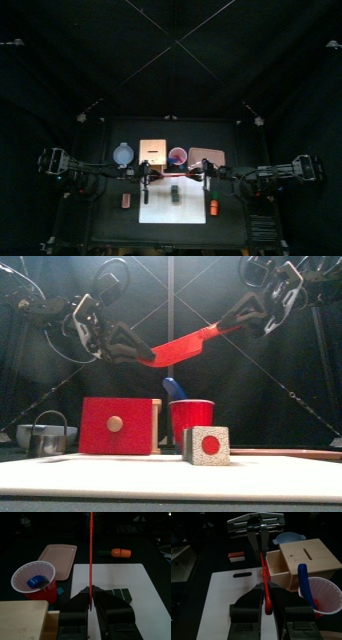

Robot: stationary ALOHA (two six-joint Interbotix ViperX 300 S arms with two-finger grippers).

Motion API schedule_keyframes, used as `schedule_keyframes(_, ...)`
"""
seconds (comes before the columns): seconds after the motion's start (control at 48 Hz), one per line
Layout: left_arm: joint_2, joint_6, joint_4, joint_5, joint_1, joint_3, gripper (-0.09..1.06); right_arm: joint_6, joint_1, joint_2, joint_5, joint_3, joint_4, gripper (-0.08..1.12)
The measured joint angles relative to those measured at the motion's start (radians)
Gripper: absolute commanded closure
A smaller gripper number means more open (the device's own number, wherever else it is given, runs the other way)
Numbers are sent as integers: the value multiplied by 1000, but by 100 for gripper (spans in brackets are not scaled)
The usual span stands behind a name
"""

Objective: Place sushi on board then cut the sushi with the knife then place the pieces on the plate
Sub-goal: Cut the sushi into 4 pieces

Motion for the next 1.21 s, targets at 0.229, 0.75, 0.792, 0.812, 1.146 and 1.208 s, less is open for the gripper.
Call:
schedule_keyframes(0.229,0,-6,14,29,-52,0,54,5,-5,34,46,0,28,52)
schedule_keyframes(0.75,80,-6,-6,31,-91,-69,54,-2,-18,61,337,-18,37,52)
schedule_keyframes(0.792,86,-6,-6,32,-91,-69,54,-2,-23,63,341,-18,34,52)
schedule_keyframes(0.812,89,-6,-6,32,-92,-71,54,-2,-25,63,341,-18,32,52)
schedule_keyframes(1.146,127,-8,-28,31,-132,-83,55,-6,-34,61,380,-26,-3,57)
schedule_keyframes(1.208,135,-6,-37,31,-133,-87,55,-6,-35,61,387,-26,-11,59)
